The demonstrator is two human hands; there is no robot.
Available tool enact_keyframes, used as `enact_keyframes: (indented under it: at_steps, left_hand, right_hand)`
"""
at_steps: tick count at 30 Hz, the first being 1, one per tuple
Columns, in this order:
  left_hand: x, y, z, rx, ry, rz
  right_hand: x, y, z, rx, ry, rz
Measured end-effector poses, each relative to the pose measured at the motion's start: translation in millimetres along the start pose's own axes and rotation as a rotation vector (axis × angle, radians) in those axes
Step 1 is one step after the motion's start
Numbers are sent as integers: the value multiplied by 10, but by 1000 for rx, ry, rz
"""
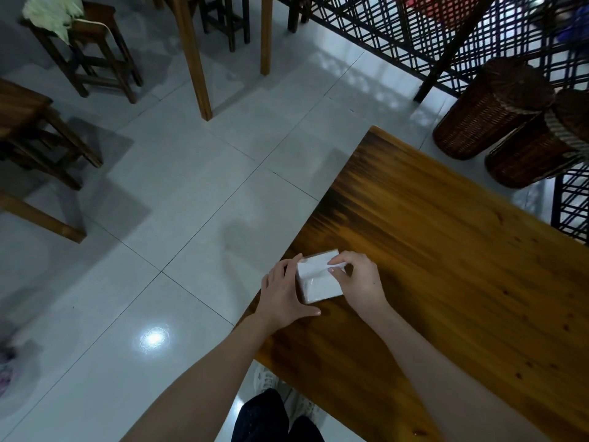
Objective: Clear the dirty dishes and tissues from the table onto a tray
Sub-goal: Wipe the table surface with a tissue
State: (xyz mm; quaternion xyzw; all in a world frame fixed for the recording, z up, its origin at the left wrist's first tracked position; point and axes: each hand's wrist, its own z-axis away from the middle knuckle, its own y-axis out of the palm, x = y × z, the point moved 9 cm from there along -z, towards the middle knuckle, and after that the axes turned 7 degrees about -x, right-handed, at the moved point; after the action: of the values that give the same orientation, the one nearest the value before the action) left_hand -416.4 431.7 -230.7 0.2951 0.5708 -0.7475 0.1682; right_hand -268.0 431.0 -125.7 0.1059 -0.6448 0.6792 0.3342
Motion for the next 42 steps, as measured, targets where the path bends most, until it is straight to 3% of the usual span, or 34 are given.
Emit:
enact_keyframes:
  at_steps: [7,14,23,31,38,42]
  left_hand:
    - [-67,6,-33,-94,66,2]
    - [24,23,-90,-66,17,-15]
    - [-2,-54,-175,-53,-17,-81]
    - [-199,-41,-272,-22,36,-128]
    - [-212,-15,-330,5,22,-183]
    - [-205,-60,-360,-20,1,-182]
  right_hand:
    - [-56,-100,12,-20,-15,-19]
    - [-132,-297,41,-34,9,-47]
    - [-45,-914,135,-192,-58,-92]
    - [-131,-1002,292,-167,-43,-96]
    - [-186,-1193,355,-244,-43,-175]
    - [-243,-1503,369,-382,-20,-302]
